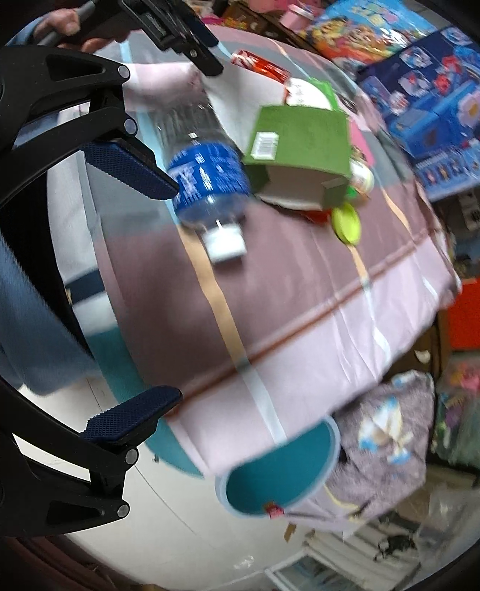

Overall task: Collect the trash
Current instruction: 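Reach the left gripper to the white paper napkin and close on it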

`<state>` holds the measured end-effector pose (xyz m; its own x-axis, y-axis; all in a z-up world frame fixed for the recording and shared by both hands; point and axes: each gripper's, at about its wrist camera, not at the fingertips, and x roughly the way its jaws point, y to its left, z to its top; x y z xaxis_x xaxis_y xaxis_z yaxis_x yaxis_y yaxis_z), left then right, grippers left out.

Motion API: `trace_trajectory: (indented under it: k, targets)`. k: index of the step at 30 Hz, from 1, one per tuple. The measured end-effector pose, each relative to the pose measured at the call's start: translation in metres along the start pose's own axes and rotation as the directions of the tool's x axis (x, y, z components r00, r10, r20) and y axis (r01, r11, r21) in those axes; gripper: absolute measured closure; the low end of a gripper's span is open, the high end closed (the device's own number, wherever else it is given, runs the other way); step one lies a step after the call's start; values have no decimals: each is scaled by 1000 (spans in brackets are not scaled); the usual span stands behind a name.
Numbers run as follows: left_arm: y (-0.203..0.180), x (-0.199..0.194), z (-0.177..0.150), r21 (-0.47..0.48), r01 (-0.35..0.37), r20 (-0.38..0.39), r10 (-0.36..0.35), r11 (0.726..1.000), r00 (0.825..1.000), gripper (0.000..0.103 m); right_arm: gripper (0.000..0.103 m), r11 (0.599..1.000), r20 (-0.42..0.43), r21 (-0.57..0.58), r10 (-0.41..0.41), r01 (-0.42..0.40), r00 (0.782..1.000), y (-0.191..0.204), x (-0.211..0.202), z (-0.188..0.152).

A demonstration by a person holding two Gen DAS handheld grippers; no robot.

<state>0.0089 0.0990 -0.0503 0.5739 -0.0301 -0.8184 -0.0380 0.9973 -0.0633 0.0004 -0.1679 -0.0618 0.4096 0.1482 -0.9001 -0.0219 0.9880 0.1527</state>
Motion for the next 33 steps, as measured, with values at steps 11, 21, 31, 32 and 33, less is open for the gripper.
trace_trajectory:
  k: [11, 21, 31, 32, 33]
  targets:
    - [-3, 22, -21, 63, 71, -57, -67, 995, 996, 3, 44, 997, -128, -14, 74, -77, 989, 27, 32, -3]
    - [-19, 31, -13, 91, 150, -78, -143, 985, 987, 3, 44, 994, -96, 70, 85, -78, 992, 13, 37, 34]
    - [-26, 23, 4, 165, 133, -31, -130, 977, 991, 7, 28, 981, -115, 157, 131, -113, 985, 3, 44, 38]
    - [-27, 23, 5, 170, 128, -29, -125, 977, 992, 6, 28, 975, -130, 179, 156, -131, 979, 1, 46, 38]
    - [-28, 23, 7, 174, 132, -30, -128, 976, 991, 6, 28, 972, -138, 189, 168, -140, 976, 2, 47, 37]
